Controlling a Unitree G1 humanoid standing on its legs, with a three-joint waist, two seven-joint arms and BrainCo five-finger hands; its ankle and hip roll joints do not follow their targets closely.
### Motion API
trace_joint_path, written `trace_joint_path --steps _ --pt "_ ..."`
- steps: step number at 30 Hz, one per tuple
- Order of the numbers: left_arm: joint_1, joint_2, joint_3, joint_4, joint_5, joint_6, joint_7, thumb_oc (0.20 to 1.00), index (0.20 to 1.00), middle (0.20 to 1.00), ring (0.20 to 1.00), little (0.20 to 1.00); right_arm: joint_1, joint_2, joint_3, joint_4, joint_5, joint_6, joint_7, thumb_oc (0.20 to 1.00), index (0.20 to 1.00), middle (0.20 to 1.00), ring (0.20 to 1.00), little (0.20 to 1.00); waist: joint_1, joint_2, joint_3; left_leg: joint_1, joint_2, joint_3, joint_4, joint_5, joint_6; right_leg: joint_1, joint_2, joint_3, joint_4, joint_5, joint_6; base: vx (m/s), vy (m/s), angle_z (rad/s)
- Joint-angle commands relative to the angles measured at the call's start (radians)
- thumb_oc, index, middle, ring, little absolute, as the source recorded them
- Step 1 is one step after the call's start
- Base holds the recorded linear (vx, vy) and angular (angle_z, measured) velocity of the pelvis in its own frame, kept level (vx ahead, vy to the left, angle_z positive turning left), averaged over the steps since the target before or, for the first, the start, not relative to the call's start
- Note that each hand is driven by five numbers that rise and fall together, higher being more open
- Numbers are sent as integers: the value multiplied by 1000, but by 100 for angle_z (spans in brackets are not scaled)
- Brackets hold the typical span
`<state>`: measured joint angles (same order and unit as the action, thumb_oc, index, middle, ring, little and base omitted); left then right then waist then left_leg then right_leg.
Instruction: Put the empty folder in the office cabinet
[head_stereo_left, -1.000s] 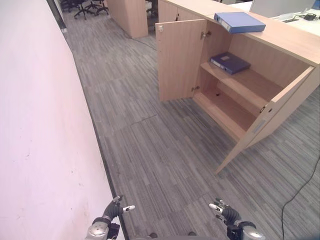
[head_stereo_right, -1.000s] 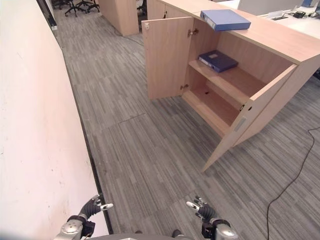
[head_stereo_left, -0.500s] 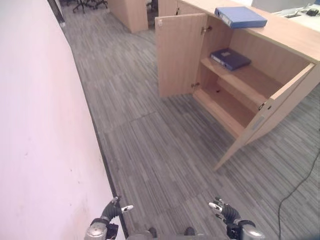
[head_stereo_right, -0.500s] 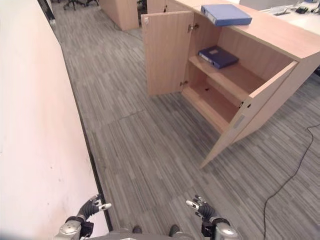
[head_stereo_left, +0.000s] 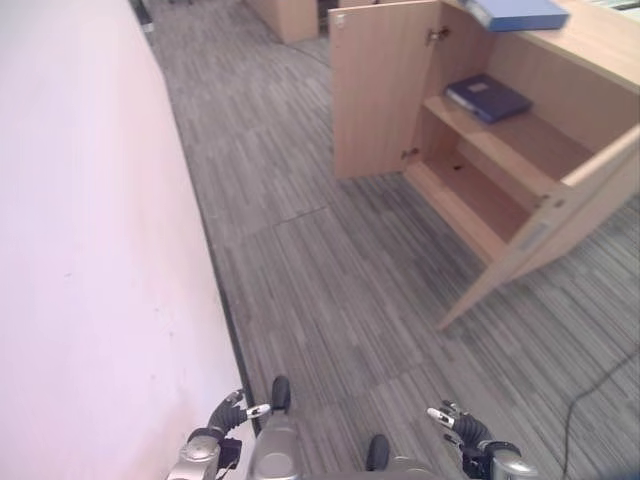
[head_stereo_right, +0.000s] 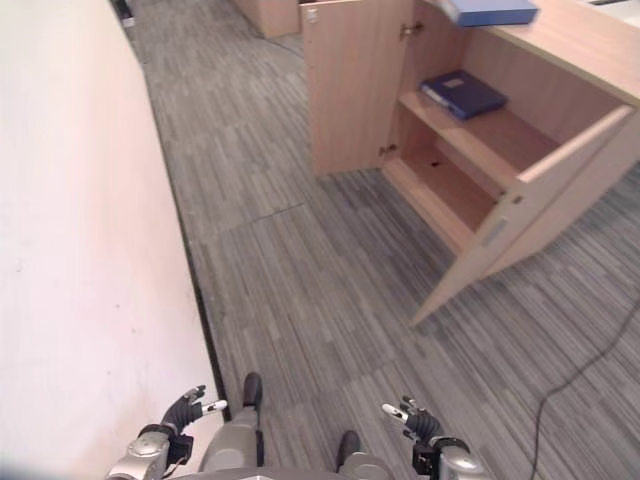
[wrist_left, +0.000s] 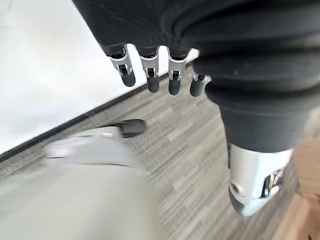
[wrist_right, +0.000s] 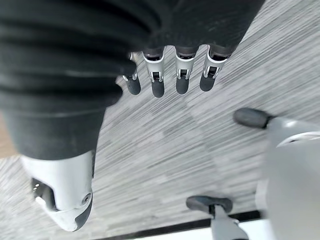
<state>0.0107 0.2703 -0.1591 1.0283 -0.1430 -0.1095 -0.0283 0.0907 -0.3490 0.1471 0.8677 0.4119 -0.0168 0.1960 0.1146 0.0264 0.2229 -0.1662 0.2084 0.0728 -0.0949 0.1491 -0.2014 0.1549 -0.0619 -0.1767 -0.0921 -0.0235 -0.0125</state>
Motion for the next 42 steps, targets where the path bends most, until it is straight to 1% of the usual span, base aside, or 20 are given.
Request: trace_joint_path --steps 1,6,11,13,14,15,17,18,21,23,26,27,28,30,32,33,36,37,39,42 --pt "32 40 18 -69 -12 -24 17 1000 1000 1000 1000 1000 -11 -47 -1 -59 -1 -30 2 1000 1000 1000 1000 1000 27 2 -14 -149 34 -37 40 79 20 222 -58 64 99 -249 116 382 100 -63" --pt "55 41 37 -9 -15 -21 26 1000 1000 1000 1000 1000 -36 -46 25 -19 -26 -25 1 1000 1000 1000 1000 1000 87 3 -30 -218 77 -145 36 133 -28 318 -91 176 75 -305 132 408 148 -72" --pt "55 49 51 50 -4 -17 30 1000 1000 1000 1000 1000 -50 -30 43 -18 -42 -23 9 1000 1000 1000 1000 1000 99 -8 -57 -216 74 -127 38 161 -32 314 -131 211 69 -303 159 321 239 -24" --pt "41 70 53 69 10 -13 35 1000 1000 1000 1000 1000 -62 -11 57 -20 -43 -21 6 1000 1000 1000 1000 1000 104 -45 -80 -233 47 -81 92 178 -13 282 -182 214 87 -238 203 430 352 -27" --pt "34 82 53 69 17 -12 35 1000 1000 1000 1000 1000 -66 7 59 -18 -38 -20 7 1000 1000 1000 1000 1000 101 -73 -99 -236 12 -53 120 159 13 232 -205 220 144 -134 223 315 234 -45" --pt "34 83 53 69 17 -12 35 1000 1000 1000 1000 1000 -66 8 60 -18 -38 -20 7 1000 1000 1000 1000 1000 102 -75 -102 -239 11 -51 121 158 14 228 -208 221 144 -134 224 313 232 -47" --pt "13 92 43 47 8 -9 35 1000 1000 1000 1000 1000 -88 19 65 -26 -27 -25 2 1000 1000 1000 1000 1000 101 -98 -111 -220 -30 -3 118 99 67 149 -223 221 282 77 243 260 221 -37" --pt "13 92 43 47 8 -9 35 1000 1000 1000 1000 1000 -88 20 65 -26 -27 -25 2 1000 1000 1000 1000 1000 103 -100 -112 -221 -30 0 119 98 68 145 -225 224 284 76 244 245 239 -24" --pt "-11 110 22 -7 0 -9 34 1000 1000 1000 1000 1000 -112 26 66 -39 -22 -30 -13 1000 1000 1000 1000 1000 90 -70 -93 -148 -59 42 104 32 141 27 -257 141 528 249 237 225 327 -15" --pt "-20 113 9 -38 1 -8 34 1000 1000 1000 1000 1000 -121 36 61 -20 -23 -35 -20 1000 1000 1000 1000 1000 72 -39 -82 -77 -76 61 79 -2 170 -36 -267 74 641 256 233 280 397 -15" --pt "-29 108 3 -64 -5 -12 33 1000 1000 1000 1000 1000 -118 35 60 -10 -29 -31 -21 1000 1000 1000 1000 1000 11 0 -57 45 -122 49 32 -43 193 -182 -158 66 724 113 203 391 311 -9" --pt "-35 107 -1 -75 -8 -15 33 1000 1000 1000 1000 1000 -117 34 57 -5 -24 -30 -25 1000 1000 1000 1000 1000 -9 8 -42 85 -137 41 21 -61 195 -235 -133 38 707 41 194 270 151 -11" --pt "-36 106 -1 -76 -8 -15 33 1000 1000 1000 1000 1000 -118 33 57 -5 -24 -30 -25 1000 1000 1000 1000 1000 -10 11 -42 84 -134 40 21 -60 194 -235 -130 36 705 44 192 351 88 -21" --pt "-44 107 -5 -99 -10 -18 31 1000 1000 1000 1000 1000 -112 30 40 14 -10 -32 -35 1000 1000 1000 1000 1000 -31 11 -24 153 -147 35 8 -103 182 -272 -140 -75 522 -22 170 378 -3 16" --pt "-45 99 -8 -94 -8 -20 34 1000 1000 1000 1000 1000 -118 28 22 44 7 -31 -43 1000 1000 1000 1000 1000 -60 8 -14 202 -165 25 8 -141 176 -328 -129 -71 380 15 172 479 -87 12" --pt "-51 94 -9 -78 9 -24 38 1000 1000 1000 1000 1000 -118 27 5 75 22 -30 -48 1000 1000 1000 1000 1000 -99 0 -10 256 -191 -4 8 -185 171 -378 -111 -22 233 72 188 477 -95 5" --pt "-51 93 -5 -67 29 -28 41 1000 1000 1000 1000 1000 -112 27 -4 99 19 -30 -50 1000 1000 1000 1000 1000 -120 3 -4 299 -194 -22 8 -225 168 -411 -102 -15 163 129 204 362 -68 14" --pt "-50 92 -1 -62 40 -27 40 1000 1000 1000 1000 1000 -108 29 -7 109 6 -26 -48 1000 1000 1000 1000 1000 -130 0 -4 317 -199 -33 8 -238 164 -437 -110 -25 125 147 213 416 -89 53" --pt "-28 89 10 -47 67 -28 33 1000 1000 1000 1000 1000 -97 29 -16 146 -26 -23 -54 1000 1000 1000 1000 1000 -139 2 -8 385 -198 -43 8 -293 156 -461 -126 -156 61 187 220 559 -133 52" --pt "-9 79 5 -29 74 -32 26 1000 1000 1000 1000 1000 -74 23 -36 170 -9 -25 -49 1000 1000 1000 1000 1000 -157 1 -35 431 -202 -79 8 -334 163 -412 -133 -153 49 238 209 439 -102 -20"
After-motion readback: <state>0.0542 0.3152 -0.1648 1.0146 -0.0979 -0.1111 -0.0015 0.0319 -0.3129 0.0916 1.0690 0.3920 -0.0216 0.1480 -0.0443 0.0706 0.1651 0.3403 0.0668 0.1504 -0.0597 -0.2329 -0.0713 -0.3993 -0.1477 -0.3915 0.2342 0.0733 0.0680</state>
